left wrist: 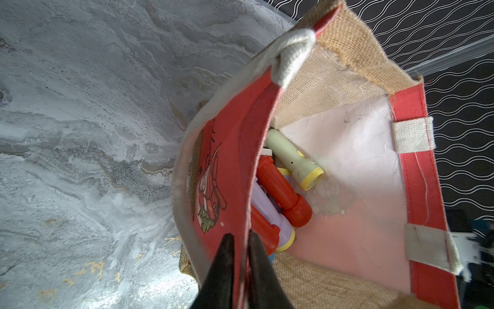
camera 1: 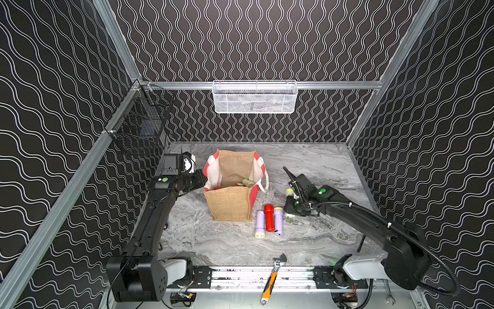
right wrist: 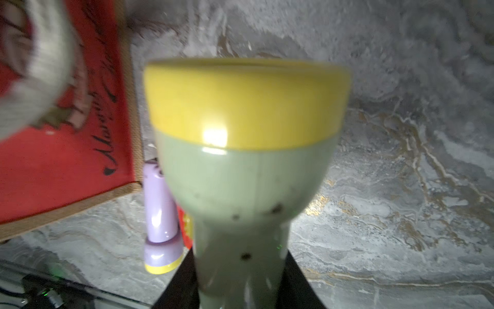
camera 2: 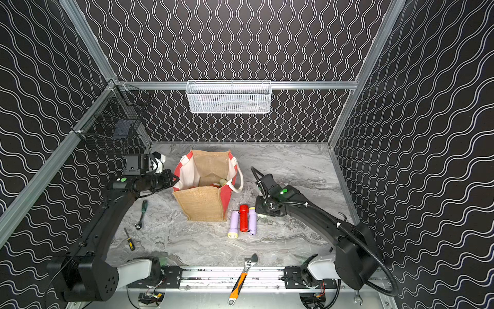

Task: Put the flashlights into the tote bags
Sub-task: Pick up the flashlight from the center of the board, then place the flashlight in the canvas bag.

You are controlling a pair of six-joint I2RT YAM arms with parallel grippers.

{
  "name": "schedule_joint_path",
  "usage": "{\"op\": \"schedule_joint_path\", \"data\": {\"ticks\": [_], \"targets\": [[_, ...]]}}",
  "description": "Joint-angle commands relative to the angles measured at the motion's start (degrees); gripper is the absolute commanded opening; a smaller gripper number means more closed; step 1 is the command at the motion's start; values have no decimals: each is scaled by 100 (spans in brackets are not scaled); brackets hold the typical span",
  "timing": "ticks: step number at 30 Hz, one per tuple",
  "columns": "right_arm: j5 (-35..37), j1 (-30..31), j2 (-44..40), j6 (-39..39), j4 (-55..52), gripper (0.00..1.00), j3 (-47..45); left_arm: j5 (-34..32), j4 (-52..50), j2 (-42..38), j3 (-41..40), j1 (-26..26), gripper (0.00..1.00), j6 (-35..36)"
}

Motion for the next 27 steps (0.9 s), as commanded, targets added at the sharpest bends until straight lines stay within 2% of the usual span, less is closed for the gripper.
{"op": "schedule_joint_path", "data": {"ticks": [1,9,19,24,27], "targets": [[113,18,-92,-150,-25,29,437,46,97,-44,44,3,15,116],[69,14,129,-632,168,30,1556,92,109,-62,63,3,15,131],[-745,48,1293,-1132,597,31,3554,83,48,-47,104,2,15,155],[-1145,102,1715,-1140,1004,32,4133,131,77,-89,114,-1,15,154],[-1407,140,2071,-1084,902,32,4529,200,104,-43,117,3,15,162]]}}
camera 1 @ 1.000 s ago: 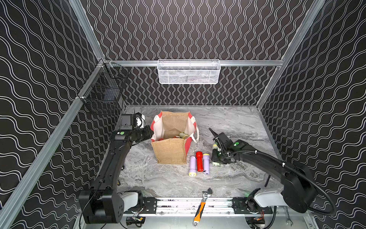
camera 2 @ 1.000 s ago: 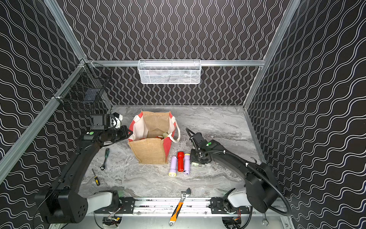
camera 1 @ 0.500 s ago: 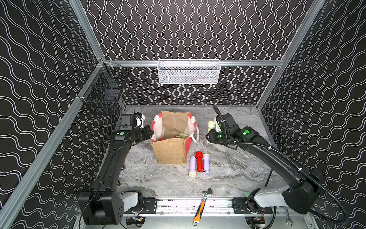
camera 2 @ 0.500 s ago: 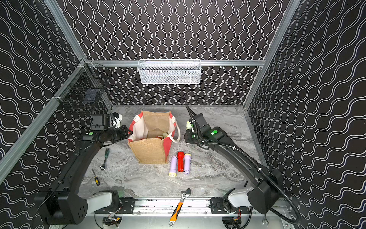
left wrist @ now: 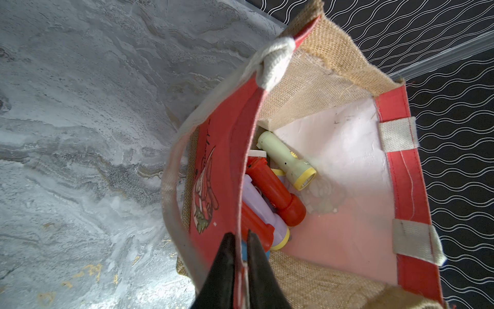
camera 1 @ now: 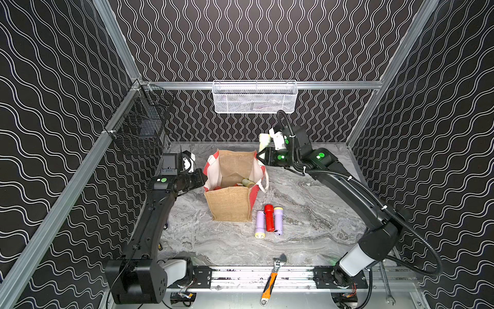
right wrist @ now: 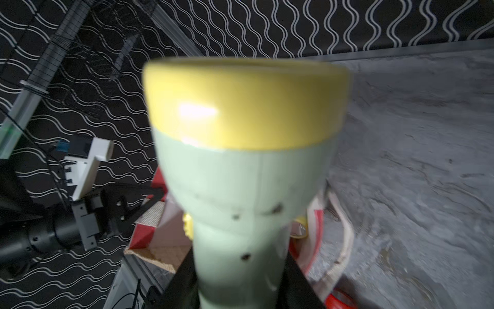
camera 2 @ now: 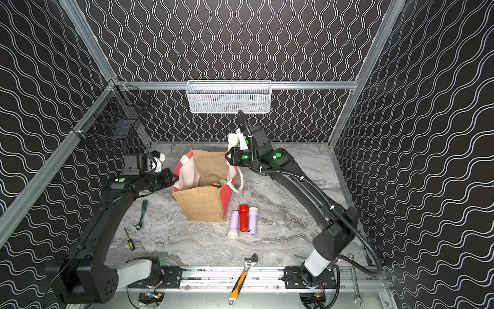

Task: Put the flashlights into the tote bags
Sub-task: Place the flashlight in the canvas bag.

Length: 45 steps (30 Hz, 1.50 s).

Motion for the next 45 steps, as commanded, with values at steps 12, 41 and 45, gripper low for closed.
{"op": "schedule_joint_path", "data": {"ticks": [12,41,45], "targets": [[-872,586,1591,394,208,32,1130,306,283,58,-35,1,15,104],[-1333,1170,2641,697,90,31,610,530,484,-118,-181,3,15,-25],[-1409,1161,2801,663,63,32,661,541,484,-105,-180,3,15,-21]]}}
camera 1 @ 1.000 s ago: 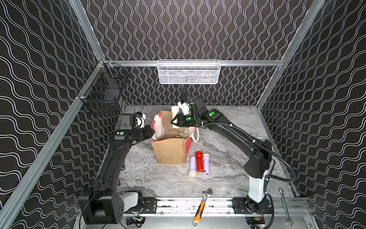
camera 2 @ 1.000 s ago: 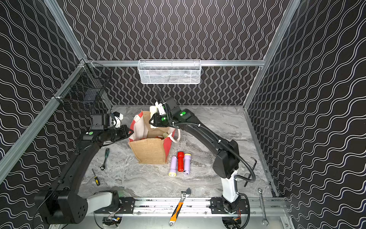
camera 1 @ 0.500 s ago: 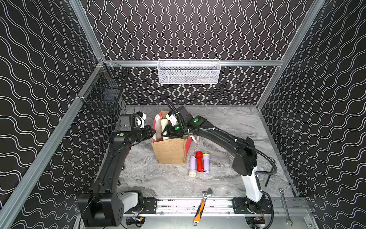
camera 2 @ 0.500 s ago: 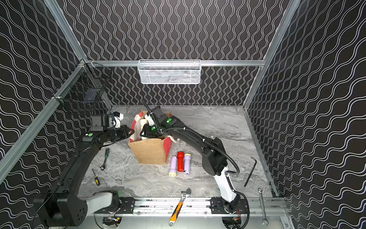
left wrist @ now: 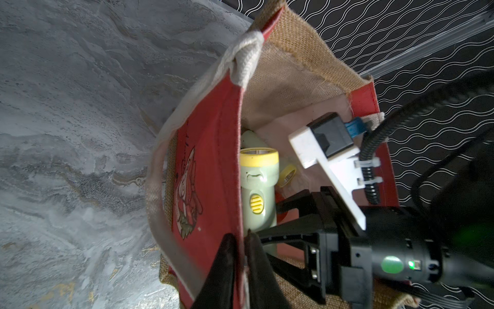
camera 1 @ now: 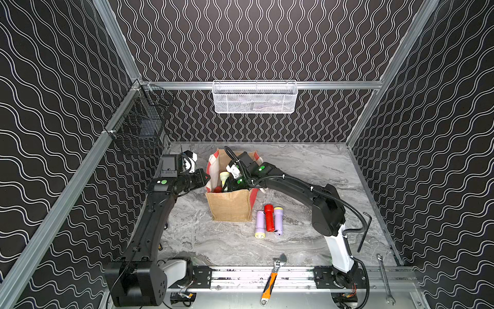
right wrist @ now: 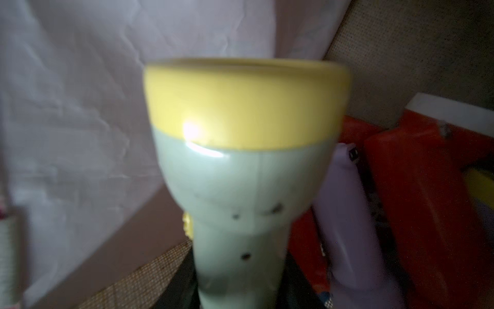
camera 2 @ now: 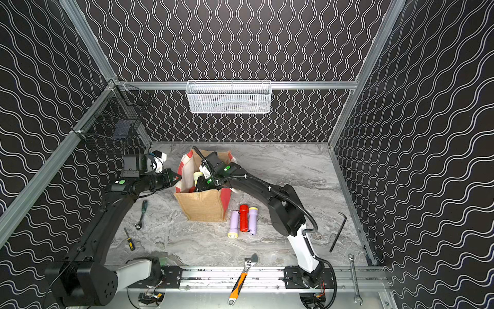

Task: Put the flashlights into the tote bags
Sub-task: Place the flashlight in the canvas bag.

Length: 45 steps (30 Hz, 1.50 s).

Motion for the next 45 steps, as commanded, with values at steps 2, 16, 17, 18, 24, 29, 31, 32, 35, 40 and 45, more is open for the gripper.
{"op": "schedule_joint_path", "data": {"ticks": [2,16,17,18,24,29,31,32,35,40,45], "targets": [[-205,1,201,-30,-61,32,87,92,199,8,-22,3,15,20],[-490,-47,504,-159,-337,46,297,82,192,21,-3,-1,15,21],[-490,-59,491,-176,-350,48,323,80,183,32,3,3,15,17],[-483,-80,470,-181,-362,51,350,80,181,36,-2,3,15,22],[-473,-228,286,-299,-385,61,539,66,184,34,2,3,15,25],[-428,-315,75,-414,-571,63,849,38,158,22,5,3,15,42],[-331,-330,-67,-511,-652,65,940,23,161,14,4,3,15,34],[-277,-339,-151,-574,-710,65,983,22,152,16,21,3,15,41],[22,-370,-490,-779,-868,67,957,-8,138,10,13,-2,15,43],[688,-410,-1298,-1101,-782,68,471,-106,57,24,73,-3,15,70],[1470,-622,-2466,-1059,-620,69,-658,-322,-68,59,196,3,15,163]]}}
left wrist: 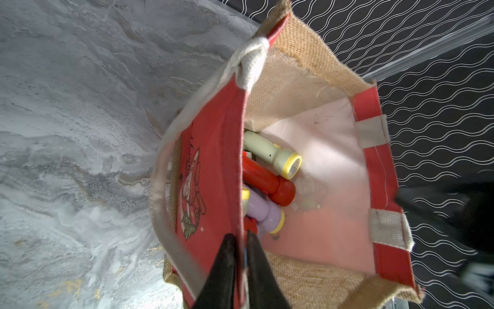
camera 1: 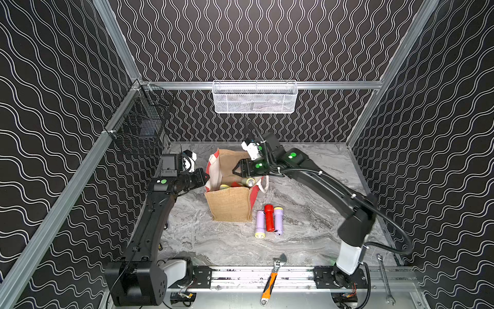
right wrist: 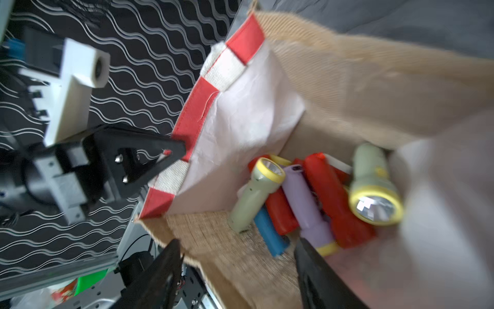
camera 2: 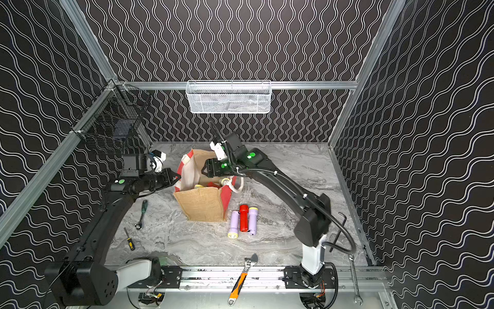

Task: Put the flashlights into the tote bags
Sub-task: Place the flashlight in the canvas bag, then pick up the flashlight from the center of the board.

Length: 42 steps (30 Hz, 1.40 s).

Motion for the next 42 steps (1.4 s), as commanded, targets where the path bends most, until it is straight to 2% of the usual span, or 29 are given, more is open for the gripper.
{"op": "schedule_joint_path", "data": {"ticks": [1,8,14,19,25,30,35,42], "targets": [[795,-171,-646,-11,56,69,-708,-206,10,38,81,3,15,159],[1112,-840,-2160,517,-171,67,-2795,-422,-100,122,90,3,15,282],[1030,-1016,-2709,795,-278,67,-3751,-453,-132,200,104,0,15,295],[729,-1025,-2733,931,-217,66,-4216,-399,-112,184,86,3,15,271],[325,-1025,-2674,1306,273,64,-5236,-338,-72,115,21,3,15,196],[71,-991,-2489,1539,687,61,-5680,-337,-62,45,-22,3,15,146],[126,-831,-2248,1552,774,58,-5798,-368,-158,10,8,3,15,165],[646,-426,-1969,1536,618,56,-5584,-385,-218,-19,4,3,15,202]]}}
